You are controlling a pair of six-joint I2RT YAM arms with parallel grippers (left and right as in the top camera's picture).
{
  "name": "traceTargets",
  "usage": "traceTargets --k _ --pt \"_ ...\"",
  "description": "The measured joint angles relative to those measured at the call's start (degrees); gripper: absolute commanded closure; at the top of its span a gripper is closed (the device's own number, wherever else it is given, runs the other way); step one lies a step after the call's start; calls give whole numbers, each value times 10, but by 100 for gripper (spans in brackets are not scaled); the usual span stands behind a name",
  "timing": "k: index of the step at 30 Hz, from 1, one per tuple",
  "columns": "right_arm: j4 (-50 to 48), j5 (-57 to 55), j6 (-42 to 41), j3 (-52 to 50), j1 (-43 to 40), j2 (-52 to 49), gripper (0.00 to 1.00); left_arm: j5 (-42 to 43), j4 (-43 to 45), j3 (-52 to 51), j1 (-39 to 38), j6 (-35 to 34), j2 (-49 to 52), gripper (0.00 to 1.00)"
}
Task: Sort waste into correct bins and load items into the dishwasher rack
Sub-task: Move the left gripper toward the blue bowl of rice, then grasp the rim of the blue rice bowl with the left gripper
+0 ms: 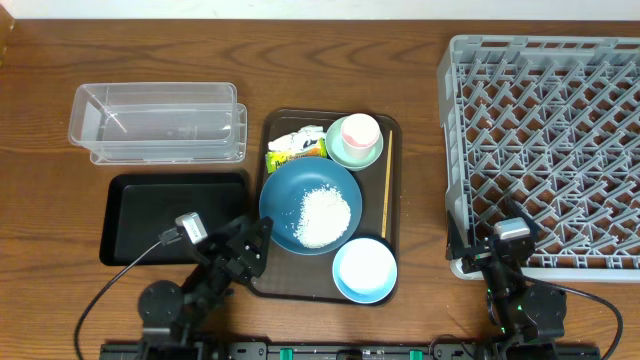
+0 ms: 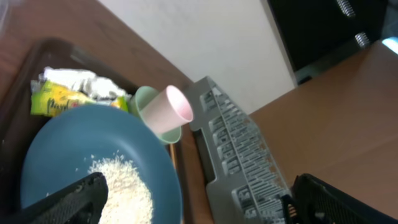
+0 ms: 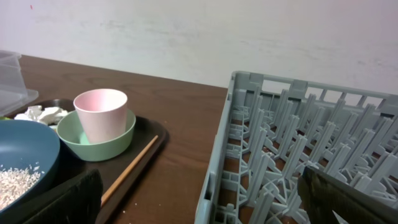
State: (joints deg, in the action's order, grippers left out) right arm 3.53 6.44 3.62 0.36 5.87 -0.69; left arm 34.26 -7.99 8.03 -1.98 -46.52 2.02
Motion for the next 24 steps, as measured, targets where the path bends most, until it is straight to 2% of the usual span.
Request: traceTargets --k 4,9,13,17,22,24 --pt "0 0 0 0 0 0 1 -37 -158 126 0 64 69 2" --pt "0 0 0 0 0 0 1 -96 -335 313 0 159 237 2" --pt "0 0 0 0 0 0 1 -89 -376 420 0 201 343 2" --pt "0 0 0 0 0 0 1 -47 -391 470 0 257 406 2" --pt "0 0 0 0 0 0 1 -37 -473 518 -16 306 484 2" --pt "0 0 0 0 0 0 1 -65 -520 552 -40 316 529 2"
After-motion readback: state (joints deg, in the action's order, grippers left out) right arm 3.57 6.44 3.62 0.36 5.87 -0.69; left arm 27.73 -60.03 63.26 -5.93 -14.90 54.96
